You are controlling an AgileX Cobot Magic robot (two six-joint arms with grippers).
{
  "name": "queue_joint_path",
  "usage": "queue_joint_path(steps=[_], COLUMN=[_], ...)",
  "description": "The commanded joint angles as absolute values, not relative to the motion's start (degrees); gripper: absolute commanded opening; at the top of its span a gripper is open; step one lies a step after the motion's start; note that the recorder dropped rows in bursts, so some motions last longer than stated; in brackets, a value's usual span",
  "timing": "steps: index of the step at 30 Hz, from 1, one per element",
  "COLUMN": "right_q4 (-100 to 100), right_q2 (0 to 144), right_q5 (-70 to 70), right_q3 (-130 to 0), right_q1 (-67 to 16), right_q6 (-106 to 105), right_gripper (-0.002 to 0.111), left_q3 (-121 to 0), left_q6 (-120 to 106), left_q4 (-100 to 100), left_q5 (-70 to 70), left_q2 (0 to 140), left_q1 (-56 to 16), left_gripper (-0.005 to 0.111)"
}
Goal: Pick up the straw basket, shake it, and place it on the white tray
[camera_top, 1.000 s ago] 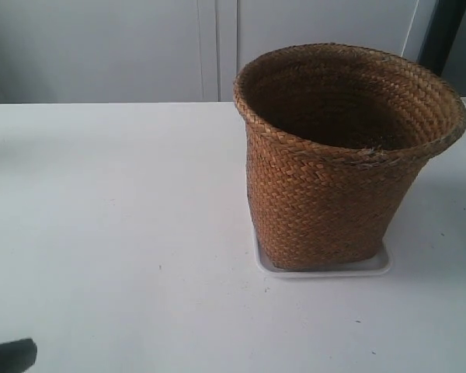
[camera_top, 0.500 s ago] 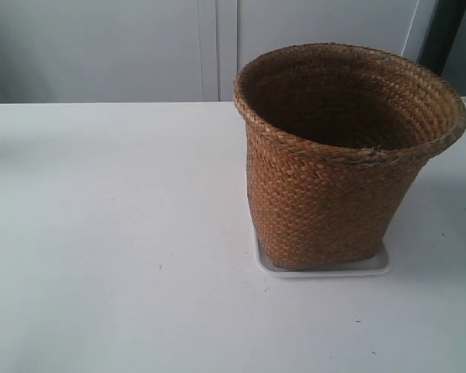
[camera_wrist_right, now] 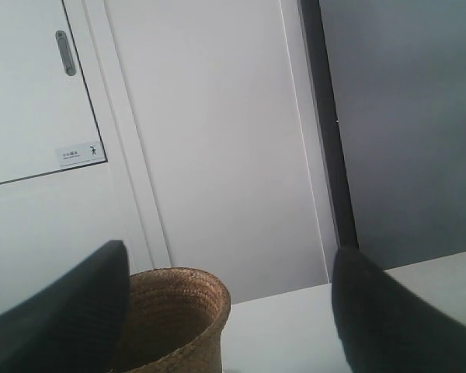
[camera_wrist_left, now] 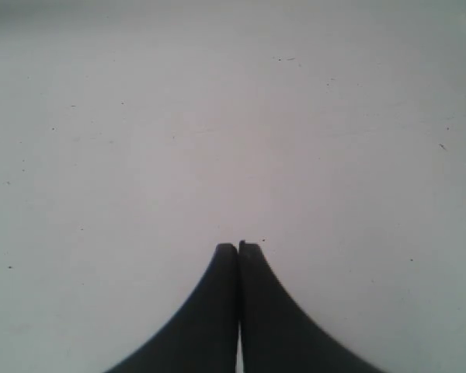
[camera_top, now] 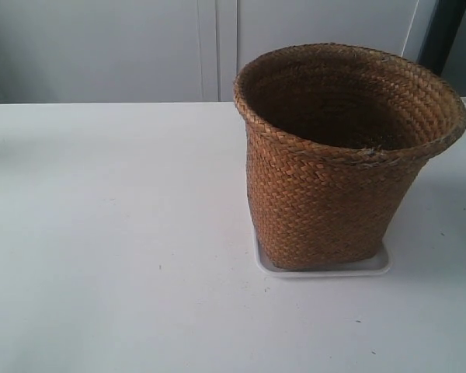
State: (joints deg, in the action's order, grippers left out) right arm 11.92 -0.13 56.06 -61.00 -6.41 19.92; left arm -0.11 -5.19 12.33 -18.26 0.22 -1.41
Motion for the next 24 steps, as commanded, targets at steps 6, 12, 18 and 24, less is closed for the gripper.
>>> queue_joint_path(steps=[6, 12, 18, 24], right_q4=[12.2, 4.6, -30.7, -42.7], right_q2=[0.0, 0.0, 0.0, 0.0], right_q5=[56.4, 50.8, 30.9, 29.9], right_q3=[-60.7, -59.3, -39.1, -24.0], right_q1=[-6.2, -6.2, -3.7, -0.4], right_q6=[19.5, 21.3, -9.8, -29.8], right_gripper=[0.068, 0.068, 0.068, 0.068], left_q3=[0.0, 0.0, 0.0, 0.0], left_q6=[-4.9, -4.9, -4.9, -4.9], left_q4=[12.3, 12.3, 12.3, 12.3], left_q5=[-20.2, -20.2, -20.2, -20.2], left_q2=[0.0, 0.0, 0.0, 0.0], left_q1=[-1.2, -1.2, -1.2, -1.2], left_gripper=[0.000, 0.000, 0.000, 0.000])
